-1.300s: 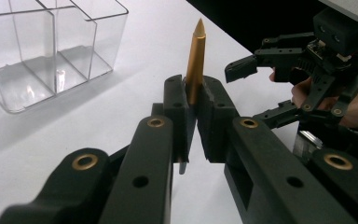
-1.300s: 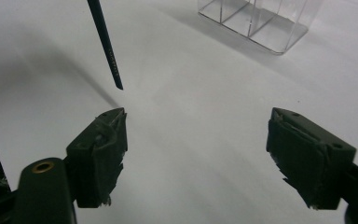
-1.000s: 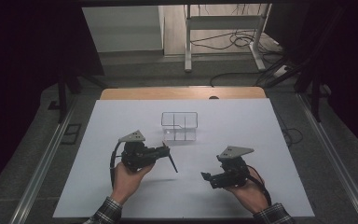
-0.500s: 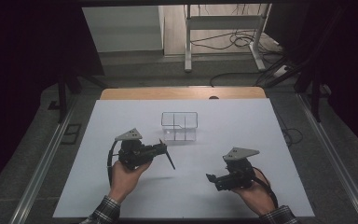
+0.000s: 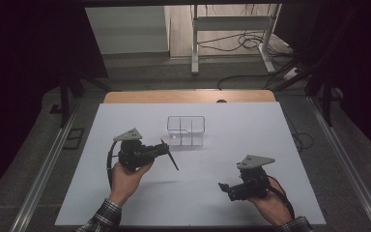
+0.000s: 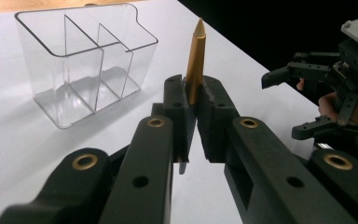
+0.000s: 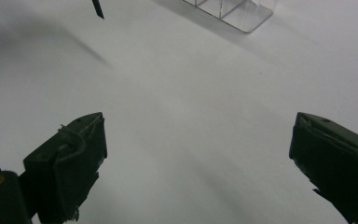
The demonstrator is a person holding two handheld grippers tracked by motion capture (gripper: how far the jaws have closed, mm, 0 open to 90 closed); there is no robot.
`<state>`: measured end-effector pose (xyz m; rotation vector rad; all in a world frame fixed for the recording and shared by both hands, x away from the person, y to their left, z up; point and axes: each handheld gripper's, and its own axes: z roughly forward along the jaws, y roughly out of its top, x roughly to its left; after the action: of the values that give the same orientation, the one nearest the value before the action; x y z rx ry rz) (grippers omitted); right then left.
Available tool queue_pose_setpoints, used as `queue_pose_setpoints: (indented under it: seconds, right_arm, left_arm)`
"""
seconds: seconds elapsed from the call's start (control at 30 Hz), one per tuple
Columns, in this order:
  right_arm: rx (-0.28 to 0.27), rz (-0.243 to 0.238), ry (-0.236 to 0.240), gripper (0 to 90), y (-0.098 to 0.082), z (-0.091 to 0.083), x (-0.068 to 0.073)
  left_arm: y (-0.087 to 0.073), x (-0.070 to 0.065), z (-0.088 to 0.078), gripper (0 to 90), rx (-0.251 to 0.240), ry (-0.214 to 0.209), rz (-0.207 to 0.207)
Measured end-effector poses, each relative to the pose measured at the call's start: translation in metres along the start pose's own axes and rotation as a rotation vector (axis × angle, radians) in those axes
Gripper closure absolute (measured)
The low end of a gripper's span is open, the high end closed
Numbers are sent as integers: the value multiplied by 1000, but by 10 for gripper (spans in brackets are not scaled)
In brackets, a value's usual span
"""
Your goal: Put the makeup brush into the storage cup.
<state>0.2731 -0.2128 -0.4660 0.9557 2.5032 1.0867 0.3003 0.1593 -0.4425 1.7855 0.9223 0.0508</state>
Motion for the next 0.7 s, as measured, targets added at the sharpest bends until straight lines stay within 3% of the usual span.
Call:
queue_pose_setpoints:
  seconds: [0.47, 0.7]
  right_arm:
    - [7, 26, -6, 12, -12, -10, -5]
    - [31, 9, -15, 0, -16, -10, -4]
  left_arm:
    - [9, 6, 3, 832, -4, 8, 0]
    - [18, 9, 4, 832, -11, 13, -1]
